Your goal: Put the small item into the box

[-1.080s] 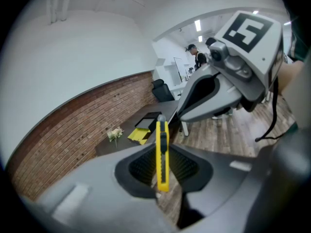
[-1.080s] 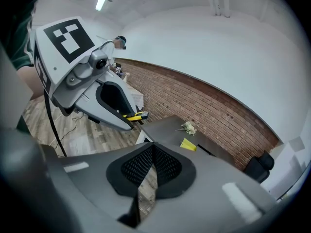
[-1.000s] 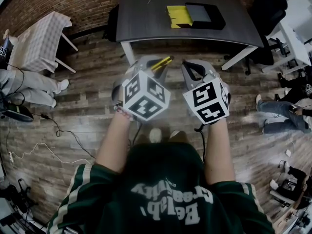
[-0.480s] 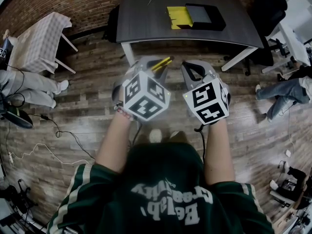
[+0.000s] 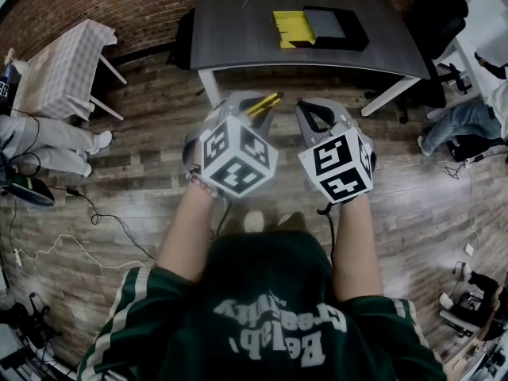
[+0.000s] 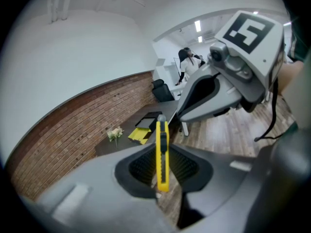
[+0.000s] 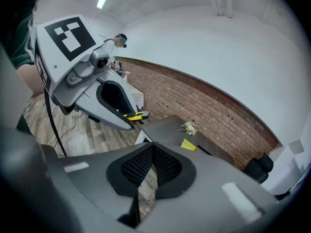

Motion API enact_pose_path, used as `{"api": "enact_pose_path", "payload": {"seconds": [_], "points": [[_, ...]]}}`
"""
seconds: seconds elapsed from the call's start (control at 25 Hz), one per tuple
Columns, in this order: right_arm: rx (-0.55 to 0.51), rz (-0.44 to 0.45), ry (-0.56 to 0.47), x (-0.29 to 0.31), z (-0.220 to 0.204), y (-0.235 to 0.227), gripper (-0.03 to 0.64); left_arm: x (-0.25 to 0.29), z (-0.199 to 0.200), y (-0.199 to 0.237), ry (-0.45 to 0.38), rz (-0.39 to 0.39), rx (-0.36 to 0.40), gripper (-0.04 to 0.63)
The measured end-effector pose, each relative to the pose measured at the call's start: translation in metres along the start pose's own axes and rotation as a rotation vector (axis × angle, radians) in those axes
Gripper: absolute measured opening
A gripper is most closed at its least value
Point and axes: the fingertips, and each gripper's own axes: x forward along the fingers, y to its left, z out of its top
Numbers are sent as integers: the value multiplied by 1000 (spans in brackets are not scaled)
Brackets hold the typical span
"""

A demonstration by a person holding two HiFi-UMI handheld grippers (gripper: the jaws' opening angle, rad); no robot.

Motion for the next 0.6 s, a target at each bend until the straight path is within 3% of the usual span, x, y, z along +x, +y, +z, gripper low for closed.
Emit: {"api": "enact_pose_path", "payload": {"seconds": [0.6], "points": [[4, -6, 16, 13, -1, -6, 5, 11, -3, 10, 0, -18, 1, 71]]}}
